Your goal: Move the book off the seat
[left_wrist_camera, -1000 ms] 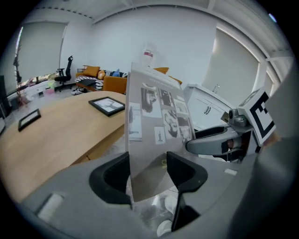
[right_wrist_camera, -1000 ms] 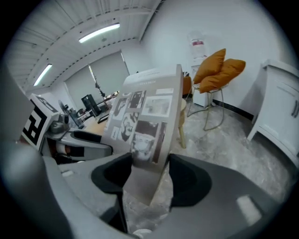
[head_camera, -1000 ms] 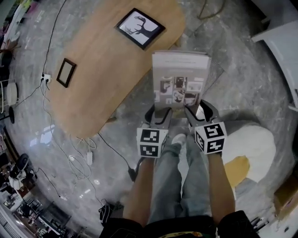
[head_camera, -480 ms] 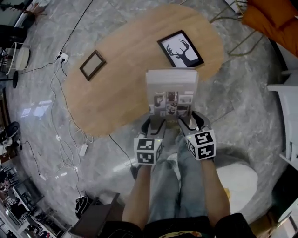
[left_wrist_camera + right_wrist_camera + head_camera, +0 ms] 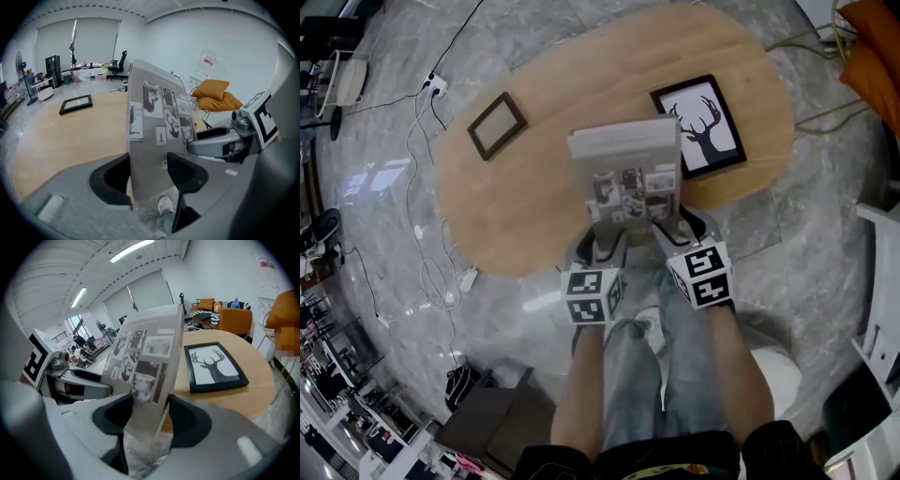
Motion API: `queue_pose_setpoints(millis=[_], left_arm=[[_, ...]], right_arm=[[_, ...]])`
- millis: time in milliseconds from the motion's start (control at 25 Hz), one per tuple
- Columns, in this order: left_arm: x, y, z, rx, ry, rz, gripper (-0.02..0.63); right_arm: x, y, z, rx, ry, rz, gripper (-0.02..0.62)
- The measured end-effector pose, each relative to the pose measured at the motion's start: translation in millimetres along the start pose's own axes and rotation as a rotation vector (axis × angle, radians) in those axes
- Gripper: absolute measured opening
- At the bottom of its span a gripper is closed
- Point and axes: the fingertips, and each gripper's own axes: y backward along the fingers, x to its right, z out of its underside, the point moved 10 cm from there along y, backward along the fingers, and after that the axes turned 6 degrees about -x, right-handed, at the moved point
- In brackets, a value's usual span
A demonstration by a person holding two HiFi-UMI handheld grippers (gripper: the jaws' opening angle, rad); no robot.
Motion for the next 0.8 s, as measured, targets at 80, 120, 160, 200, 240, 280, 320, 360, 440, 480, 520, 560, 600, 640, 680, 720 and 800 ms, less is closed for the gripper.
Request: queue_pose_setpoints(millis=[80, 120, 160, 200, 240, 280, 320, 360, 440, 480, 520, 560, 600, 640, 680, 720, 800], left_arm=[[-11.9, -7.0, -9.3, -0.004, 0.045, -0.002, 0.247], [-18.0, -10.2, -12.9, -0.003, 0.074, -0.001, 0.247], [-23.5, -13.4, -16.8, 0.002, 0.100, -0.002, 0.249], [-28.3, -16.5, -21.0, 0.009, 0.121, -0.006, 0.249], [-32.8, -19.4, -24.9, 0.017, 0.138, -0.012, 0.250], [-37.6, -22.2, -28.2, 0.023, 0.153, -0.018, 0.250], [-43.2, -24.7, -31.1, 0.026, 0.167, -0.023, 0.252], [-49.8, -27.3, -34.3, 0.025, 0.179, -0.025, 0.253], [-63.7, -32.6, -42.0, 0.014, 0.198, -0.019, 0.256], [-70.1, -35.4, -46.0, 0.004, 0.208, -0.012, 0.258], [-75.9, -38.5, -49.5, -0.009, 0.221, -0.003, 0.259], [-81.3, -41.8, -51.9, -0.022, 0.233, 0.005, 0.262], [-85.9, -44.7, -52.6, -0.034, 0.243, 0.011, 0.264], [-88.9, -46.0, -51.4, -0.041, 0.246, 0.015, 0.270], [-90.2, -45.8, -49.2, -0.045, 0.239, 0.017, 0.273], [-90.7, -45.5, -47.9, -0.044, 0.228, 0.019, 0.275], [-93.5, -47.9, -51.4, -0.038, 0.206, 0.035, 0.275]], right_arm=[[3.8, -12.6, -16.1, -0.015, 0.022, -0.020, 0.242], [5.5, -18.9, -24.4, -0.021, 0.039, -0.031, 0.242], [7.5, -25.1, -33.2, -0.026, 0.059, -0.040, 0.242], [9.8, -31.2, -42.3, -0.030, 0.077, -0.049, 0.242], [11.6, -37.0, -50.8, -0.036, 0.092, -0.056, 0.242], [12.5, -42.9, -58.4, -0.041, 0.104, -0.063, 0.242], [12.6, -49.0, -65.3, -0.046, 0.113, -0.069, 0.242], [12.2, -55.5, -71.4, -0.050, 0.120, -0.073, 0.242], [11.1, -68.2, -82.5, -0.054, 0.123, -0.075, 0.242], [10.5, -73.6, -87.5, -0.055, 0.121, -0.072, 0.242], [9.6, -78.6, -91.8, -0.057, 0.119, -0.065, 0.242], [8.1, -83.3, -95.0, -0.058, 0.118, -0.056, 0.242], [5.9, -87.4, -96.4, -0.058, 0.118, -0.044, 0.242], [3.2, -90.0, -95.4, -0.059, 0.117, -0.034, 0.242], [0.9, -91.1, -93.2, -0.061, 0.114, -0.029, 0.242], [0.0, -91.5, -92.2, -0.065, 0.111, -0.027, 0.242], [3.1, -92.2, -96.3, -0.070, 0.112, -0.019, 0.242]])
